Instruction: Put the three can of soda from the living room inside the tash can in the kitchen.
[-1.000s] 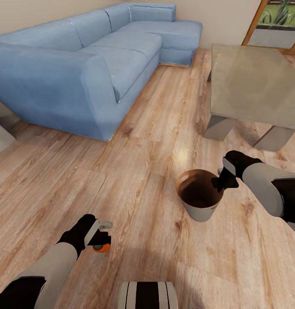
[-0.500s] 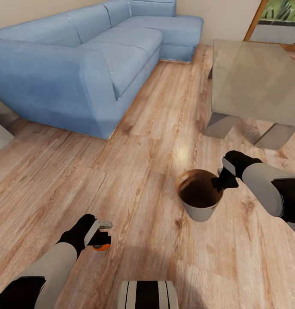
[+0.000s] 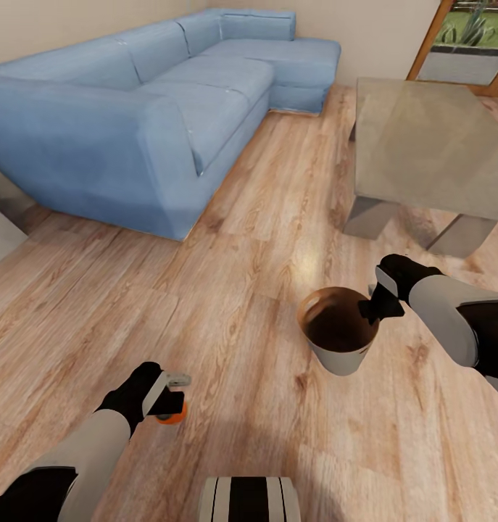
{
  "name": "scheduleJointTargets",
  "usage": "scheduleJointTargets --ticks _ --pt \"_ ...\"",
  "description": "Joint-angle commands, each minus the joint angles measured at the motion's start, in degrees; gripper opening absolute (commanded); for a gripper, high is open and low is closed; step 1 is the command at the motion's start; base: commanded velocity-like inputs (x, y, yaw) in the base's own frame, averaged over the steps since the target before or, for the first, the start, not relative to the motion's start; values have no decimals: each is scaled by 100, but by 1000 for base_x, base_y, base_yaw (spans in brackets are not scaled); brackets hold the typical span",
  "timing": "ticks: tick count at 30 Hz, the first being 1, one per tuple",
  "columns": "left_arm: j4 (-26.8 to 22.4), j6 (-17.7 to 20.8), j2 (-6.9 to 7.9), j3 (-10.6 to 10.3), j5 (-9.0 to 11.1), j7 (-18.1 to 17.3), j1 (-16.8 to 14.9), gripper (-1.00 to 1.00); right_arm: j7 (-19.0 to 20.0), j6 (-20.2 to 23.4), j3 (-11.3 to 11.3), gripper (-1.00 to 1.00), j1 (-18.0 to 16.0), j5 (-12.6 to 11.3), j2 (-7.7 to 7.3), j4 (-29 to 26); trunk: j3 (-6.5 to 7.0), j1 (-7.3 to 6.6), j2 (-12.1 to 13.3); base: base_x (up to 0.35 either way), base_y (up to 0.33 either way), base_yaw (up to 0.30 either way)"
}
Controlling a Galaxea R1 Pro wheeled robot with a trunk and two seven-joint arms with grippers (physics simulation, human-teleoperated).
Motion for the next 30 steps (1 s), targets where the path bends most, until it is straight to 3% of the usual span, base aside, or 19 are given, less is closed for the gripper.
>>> scheduleJointTargets --ticks 1,14,18,22,23,25,28,30 --pt "1 4 0 -5 -14 -30 0 -100 28 2 -15 -100 0 -48 -1 2 23 -2 2 0 0 0" --pt "6 79 10 3 -29 -152 0 -100 28 2 -41 -100 32 -58 15 2 311 -36 19 0 0 0" --pt "0 244 61 -10 -55 -850 -12 -100 58 2 -66 -100 49 -82 2 -4 400 -46 24 0 0 0" --pt "-2 291 192 -11 -66 -1011 -21 -100 69 2 -77 -100 51 -102 12 -1 488 -56 30 0 0 0" --pt "-462 773 360 -12 -90 -1063 -102 -100 76 2 -79 -100 113 -116 53 -4 510 -59 31 0 0 0" --pt "-760 773 465 -12 -111 -1068 -129 -100 79 2 -79 -100 177 -117 67 -6 555 -64 34 0 0 0" --pt "-981 773 743 -16 -122 -1078 -399 -100 80 2 -74 -100 293 -123 87 -6 621 -72 38 0 0 0" --pt "-1064 773 1032 -19 -103 -1146 -652 -100 81 2 -71 -100 406 -126 122 -7 665 -77 40 0 0 0"
